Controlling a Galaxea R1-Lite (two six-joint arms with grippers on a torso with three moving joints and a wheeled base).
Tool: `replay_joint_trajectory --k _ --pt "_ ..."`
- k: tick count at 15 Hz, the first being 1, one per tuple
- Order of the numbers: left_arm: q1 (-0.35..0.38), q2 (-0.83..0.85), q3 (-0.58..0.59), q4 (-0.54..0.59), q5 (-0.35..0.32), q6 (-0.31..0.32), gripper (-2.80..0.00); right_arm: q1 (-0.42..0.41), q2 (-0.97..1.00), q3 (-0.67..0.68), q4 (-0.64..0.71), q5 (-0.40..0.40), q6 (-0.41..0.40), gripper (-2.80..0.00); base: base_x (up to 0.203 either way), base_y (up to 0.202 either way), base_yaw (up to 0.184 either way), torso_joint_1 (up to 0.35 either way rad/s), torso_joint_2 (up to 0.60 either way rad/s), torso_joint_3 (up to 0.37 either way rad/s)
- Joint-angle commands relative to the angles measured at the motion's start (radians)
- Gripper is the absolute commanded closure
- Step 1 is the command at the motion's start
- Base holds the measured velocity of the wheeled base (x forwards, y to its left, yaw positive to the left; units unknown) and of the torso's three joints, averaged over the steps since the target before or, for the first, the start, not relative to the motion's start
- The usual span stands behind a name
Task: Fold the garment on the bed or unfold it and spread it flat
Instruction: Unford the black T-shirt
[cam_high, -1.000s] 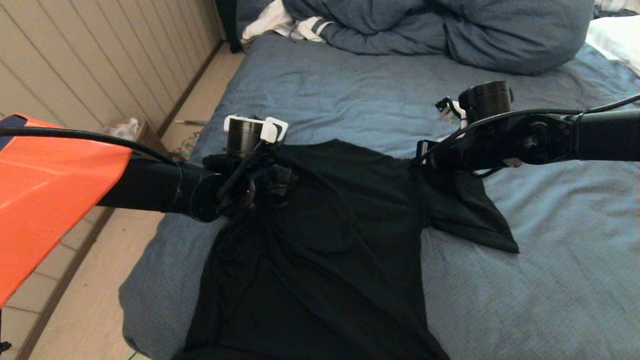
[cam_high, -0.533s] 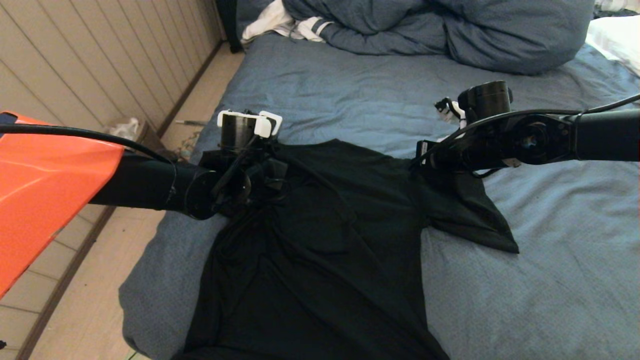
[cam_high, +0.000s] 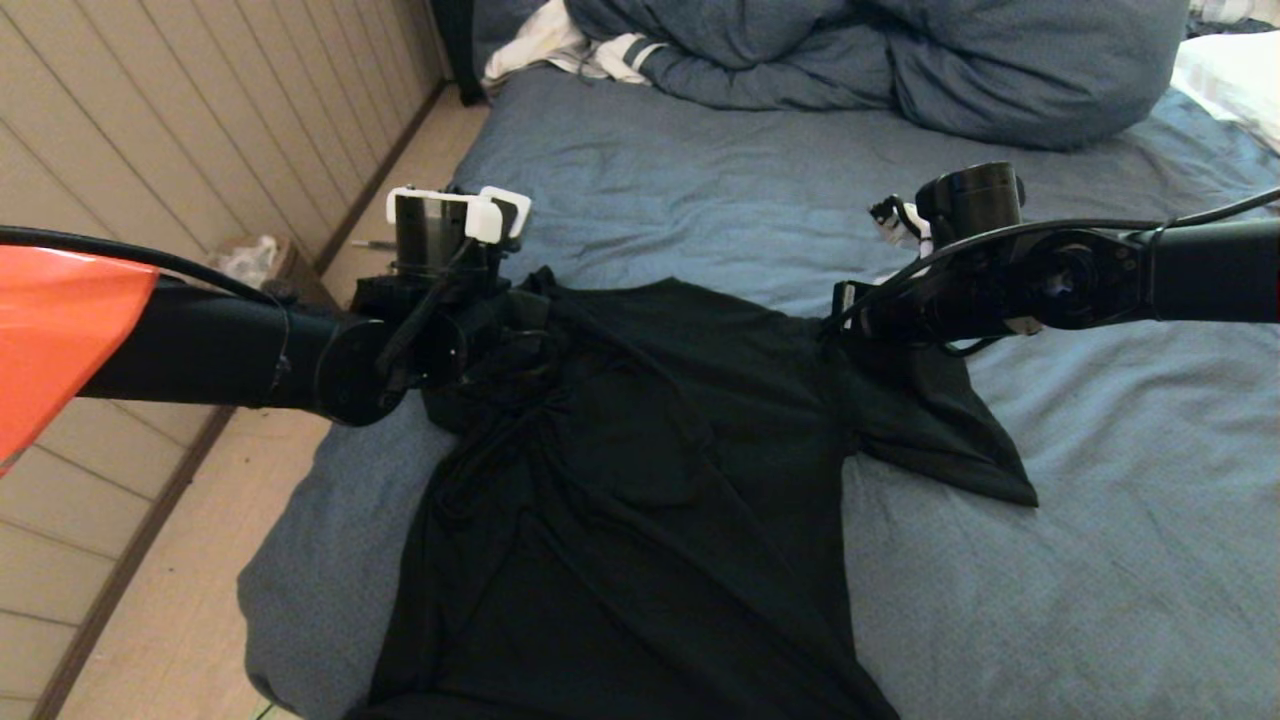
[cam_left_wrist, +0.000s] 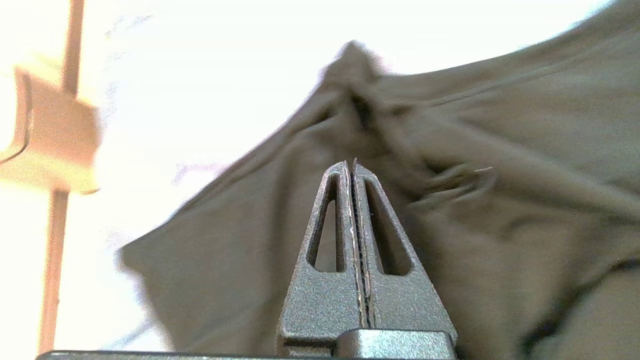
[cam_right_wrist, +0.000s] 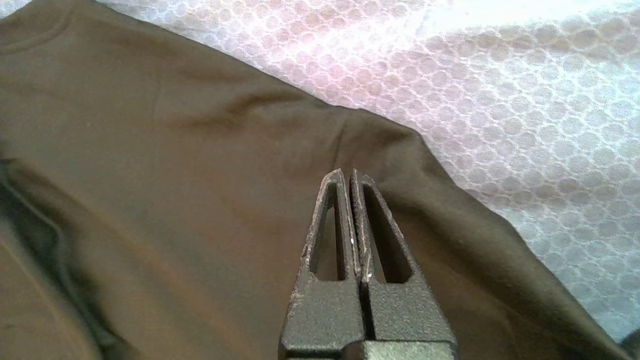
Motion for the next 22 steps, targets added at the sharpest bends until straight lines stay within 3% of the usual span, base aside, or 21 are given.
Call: replay_joint_trajectory --k 1,4,7,8,17,22 --pt "0.008 -0.035 0.024 -0.003 0.002 -0.002 0.00 0.000 -0.003 0.002 0.002 0.002 0.001 0.00 0.000 0.000 0.000 0.000 0.00 0.000" --pt "0.009 -0.035 0.033 -0.002 -0.005 -0.001 0.00 0.000 -0.003 0.002 0.002 0.000 0.001 0.00 0.000 0.000 0.000 0.000 0.00 0.000" --pt "-0.036 -0.022 0.029 -0.001 -0.005 0.014 0.00 0.000 0.000 0.000 0.002 0.000 0.001 0.00 0.000 0.000 0.000 0.000 0.00 0.000" --pt "-0.047 -0.016 0.028 -0.001 -0.005 0.017 -2.80 0.000 0.002 0.000 0.002 0.000 0.001 0.00 0.000 0.000 0.000 0.000 0.00 0.000" --pt "-0.095 0.018 0.089 -0.049 -0.009 0.011 -2.80 0.001 0.005 0.002 0.002 0.000 0.001 0.00 0.000 0.000 0.000 0.000 0.00 0.000" --pt "-0.094 0.036 0.148 -0.140 -0.005 0.022 -2.80 0.001 0.014 -0.001 -0.001 -0.002 0.000 0.00 0.000 0.000 0.000 0.000 0.00 0.000"
